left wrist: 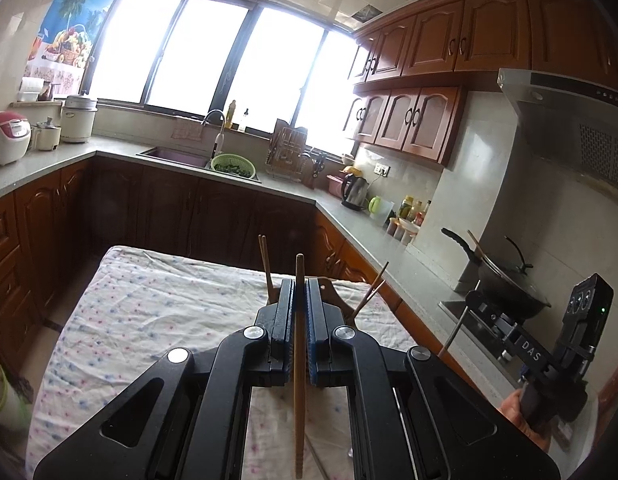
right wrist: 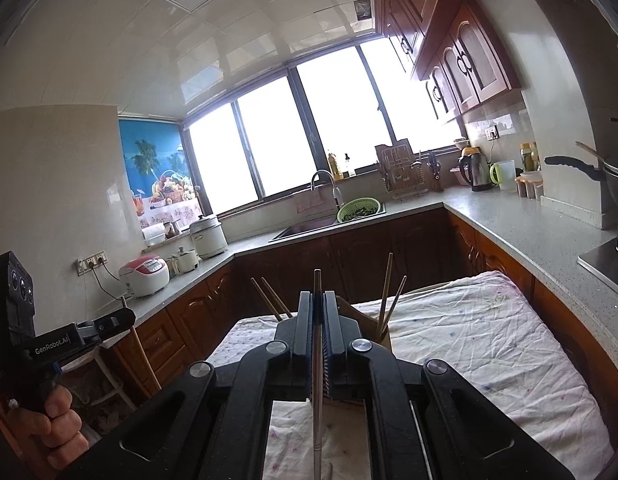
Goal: Organize utensils
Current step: 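Lift both held chopsticks up and carry them over the wooden holder, then lower both chopsticks into the holder and open both tools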
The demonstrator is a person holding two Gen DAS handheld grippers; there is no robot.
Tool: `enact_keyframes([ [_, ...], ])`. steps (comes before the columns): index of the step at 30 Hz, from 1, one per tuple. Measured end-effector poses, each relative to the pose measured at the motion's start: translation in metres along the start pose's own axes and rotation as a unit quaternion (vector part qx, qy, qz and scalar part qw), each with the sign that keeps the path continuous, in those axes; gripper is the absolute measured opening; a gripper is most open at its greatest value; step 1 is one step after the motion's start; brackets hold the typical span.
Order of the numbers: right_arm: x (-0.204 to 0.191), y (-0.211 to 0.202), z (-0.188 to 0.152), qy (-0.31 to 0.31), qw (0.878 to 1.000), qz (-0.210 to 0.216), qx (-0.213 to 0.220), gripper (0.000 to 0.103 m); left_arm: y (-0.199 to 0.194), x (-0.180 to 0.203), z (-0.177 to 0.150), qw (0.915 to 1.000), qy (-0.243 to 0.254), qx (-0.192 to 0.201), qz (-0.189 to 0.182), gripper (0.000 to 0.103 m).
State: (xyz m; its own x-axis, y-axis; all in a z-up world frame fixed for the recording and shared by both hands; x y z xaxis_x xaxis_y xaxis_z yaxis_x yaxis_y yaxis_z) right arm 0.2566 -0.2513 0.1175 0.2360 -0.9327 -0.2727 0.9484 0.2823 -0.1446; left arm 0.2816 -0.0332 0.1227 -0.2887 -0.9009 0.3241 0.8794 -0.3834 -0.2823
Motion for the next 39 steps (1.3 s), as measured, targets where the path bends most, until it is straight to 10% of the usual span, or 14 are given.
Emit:
enact_keyframes([
  [21,0.015,0.091,0.065,-0.037,0.995,-0.041,0.084,0.004,0.107,0.007,0.091,0.9926,0.024,0.109,0.047,0.004],
  [39,0.046,0.13,-0.015,-0.033,0.996,-0.063,0.046,0.004,0.177,-0.019,0.004,0.9955,0.022,0.046,0.08,0.004],
])
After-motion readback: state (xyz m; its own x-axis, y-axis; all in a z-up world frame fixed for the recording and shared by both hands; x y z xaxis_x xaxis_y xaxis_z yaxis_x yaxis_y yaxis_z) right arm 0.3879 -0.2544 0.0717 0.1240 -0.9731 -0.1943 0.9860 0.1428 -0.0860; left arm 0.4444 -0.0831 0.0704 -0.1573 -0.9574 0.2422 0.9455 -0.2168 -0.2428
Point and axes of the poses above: each gripper's, at about its wrist camera, not at the fingertips, and y roughly the way its jaws point, x to its right, z to its top, the point moved 9 cm from there along y, roughly the way its jaws point
